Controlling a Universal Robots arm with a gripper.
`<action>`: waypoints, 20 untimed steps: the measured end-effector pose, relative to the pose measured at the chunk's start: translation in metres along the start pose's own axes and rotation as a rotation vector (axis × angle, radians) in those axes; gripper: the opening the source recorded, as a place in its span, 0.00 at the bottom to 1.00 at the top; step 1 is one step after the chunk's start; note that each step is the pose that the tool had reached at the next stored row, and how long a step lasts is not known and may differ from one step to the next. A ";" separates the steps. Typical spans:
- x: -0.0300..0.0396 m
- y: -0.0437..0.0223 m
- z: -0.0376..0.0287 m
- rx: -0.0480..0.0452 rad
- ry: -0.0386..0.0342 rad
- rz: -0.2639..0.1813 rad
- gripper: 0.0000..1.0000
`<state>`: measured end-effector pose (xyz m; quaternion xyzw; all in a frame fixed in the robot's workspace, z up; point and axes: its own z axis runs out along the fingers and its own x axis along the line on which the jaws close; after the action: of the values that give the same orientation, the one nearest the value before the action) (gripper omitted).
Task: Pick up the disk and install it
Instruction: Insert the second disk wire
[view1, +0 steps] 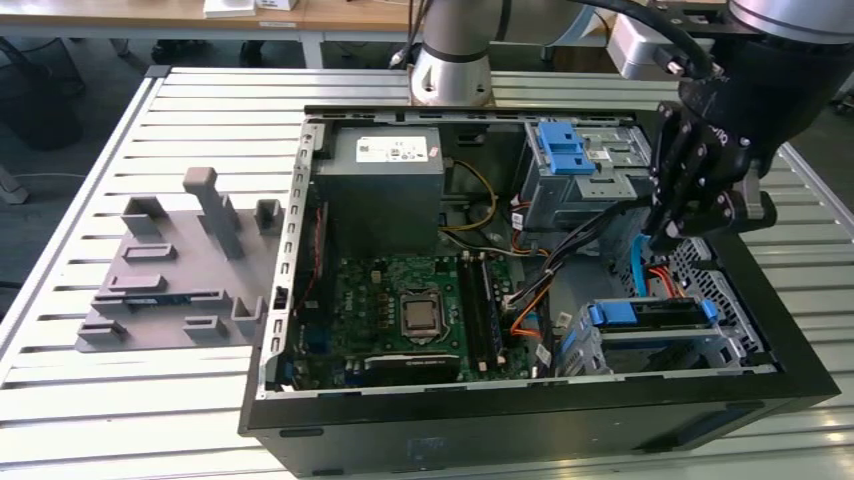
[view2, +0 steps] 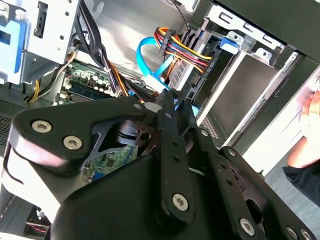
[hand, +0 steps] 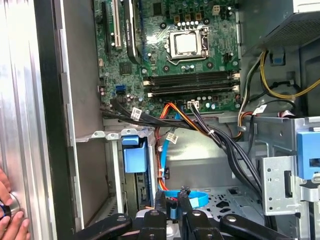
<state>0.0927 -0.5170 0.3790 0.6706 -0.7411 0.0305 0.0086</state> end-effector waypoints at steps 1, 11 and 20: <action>-0.0001 -0.0001 0.0010 0.0000 0.0001 0.000 0.24; -0.0015 -0.0016 0.0064 0.0010 0.0102 0.000 0.16; 0.0000 -0.0023 0.0082 -0.0068 -0.0683 0.002 0.16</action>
<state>0.0952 -0.5177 0.3709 0.6705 -0.7417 0.0051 -0.0144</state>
